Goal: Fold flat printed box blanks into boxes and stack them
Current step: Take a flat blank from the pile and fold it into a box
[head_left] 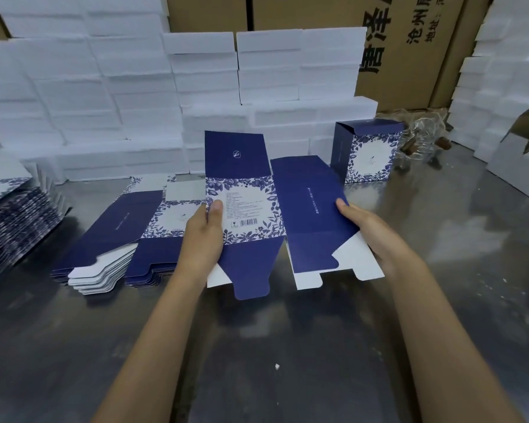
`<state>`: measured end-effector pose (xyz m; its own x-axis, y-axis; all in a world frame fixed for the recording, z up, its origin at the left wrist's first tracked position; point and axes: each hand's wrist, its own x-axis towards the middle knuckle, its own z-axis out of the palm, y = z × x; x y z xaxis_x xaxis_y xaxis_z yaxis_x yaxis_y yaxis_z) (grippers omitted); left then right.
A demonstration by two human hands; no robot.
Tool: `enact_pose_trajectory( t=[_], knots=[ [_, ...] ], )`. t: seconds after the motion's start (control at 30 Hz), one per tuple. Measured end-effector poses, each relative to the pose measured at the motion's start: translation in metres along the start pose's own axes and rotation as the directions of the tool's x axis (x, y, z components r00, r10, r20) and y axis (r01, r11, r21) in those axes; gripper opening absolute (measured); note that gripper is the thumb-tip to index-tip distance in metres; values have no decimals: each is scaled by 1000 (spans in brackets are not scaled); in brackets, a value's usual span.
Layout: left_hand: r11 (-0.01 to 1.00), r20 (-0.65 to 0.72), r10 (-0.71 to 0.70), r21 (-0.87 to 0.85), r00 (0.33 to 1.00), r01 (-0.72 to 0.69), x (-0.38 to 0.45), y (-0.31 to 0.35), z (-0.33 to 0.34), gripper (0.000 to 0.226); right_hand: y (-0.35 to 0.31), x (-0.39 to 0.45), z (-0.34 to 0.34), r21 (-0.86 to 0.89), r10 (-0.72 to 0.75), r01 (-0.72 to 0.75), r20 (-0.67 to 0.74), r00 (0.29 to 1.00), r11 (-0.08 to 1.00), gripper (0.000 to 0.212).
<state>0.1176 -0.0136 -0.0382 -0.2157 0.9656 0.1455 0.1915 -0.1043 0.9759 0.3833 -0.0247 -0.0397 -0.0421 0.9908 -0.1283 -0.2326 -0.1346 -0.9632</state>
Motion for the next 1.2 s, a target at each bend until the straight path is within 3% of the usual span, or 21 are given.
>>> enact_pose_trajectory(
  t=[0.13, 0.2, 0.27, 0.37, 0.4, 0.47, 0.53, 0.63, 0.73, 0.83, 0.97, 1.03, 1.1, 1.2],
  knots=[
    [1000, 19, 9, 1, 1000, -9, -2, 1, 1, 23, -8, -4, -5, -3, 8, -8, 17, 1000, 1000, 33],
    [989, 81, 97, 106, 992, -106, -5, 3, 3, 54, -12, -7, -4, 27, 28, -27, -25, 999, 999, 34],
    [963, 235, 190, 147, 953, -228, -8, 4, 7, 81, -14, -11, -2, 68, 72, -67, -66, 995, 995, 38],
    [971, 542, 89, 139, 836, -194, -16, 4, 12, 99, -13, -13, 7, 164, 38, -42, 25, 999, 986, 42],
    [967, 586, 96, 136, 804, -214, -18, 3, 14, 98, -12, -12, 10, 163, 19, -28, 54, 998, 986, 43],
    [963, 537, 185, 66, 823, -260, -22, 4, 18, 85, -11, -12, 15, 117, -20, 8, 107, 994, 993, 39],
    [968, 405, 246, -64, 881, -241, -24, 7, 22, 66, -9, -12, 18, 71, -72, 57, 219, 973, 996, 37],
    [970, 276, 216, -168, 937, -174, -23, 10, 22, 42, -5, -10, 23, -95, -131, 169, 320, 938, 981, 64],
    [969, 247, 201, -191, 948, -155, -24, 12, 20, 33, 1, -5, 32, -312, -184, 262, 259, 948, 913, 83],
    [973, 222, 159, -198, 962, -115, -25, 17, 18, 35, 8, -1, 35, -472, -233, 267, 131, 964, 840, 88],
    [982, 220, 141, -156, 965, -108, -23, 18, 18, 43, 19, 5, 34, -593, -244, 239, 74, 967, 769, 80],
    [982, 213, 156, -140, 964, -128, -23, 17, 19, 47, 18, 7, 31, -666, -248, 208, 36, 968, 716, 63],
    [980, 199, 169, -137, 965, -144, -22, 15, 20, 49, 17, 8, 26, -802, -270, 166, 5, 963, 575, 42],
    [975, 202, 196, -145, 959, -169, -20, 11, 20, 50, 19, 8, 23, -889, -249, 162, 57, 967, 428, 35]
  ],
)
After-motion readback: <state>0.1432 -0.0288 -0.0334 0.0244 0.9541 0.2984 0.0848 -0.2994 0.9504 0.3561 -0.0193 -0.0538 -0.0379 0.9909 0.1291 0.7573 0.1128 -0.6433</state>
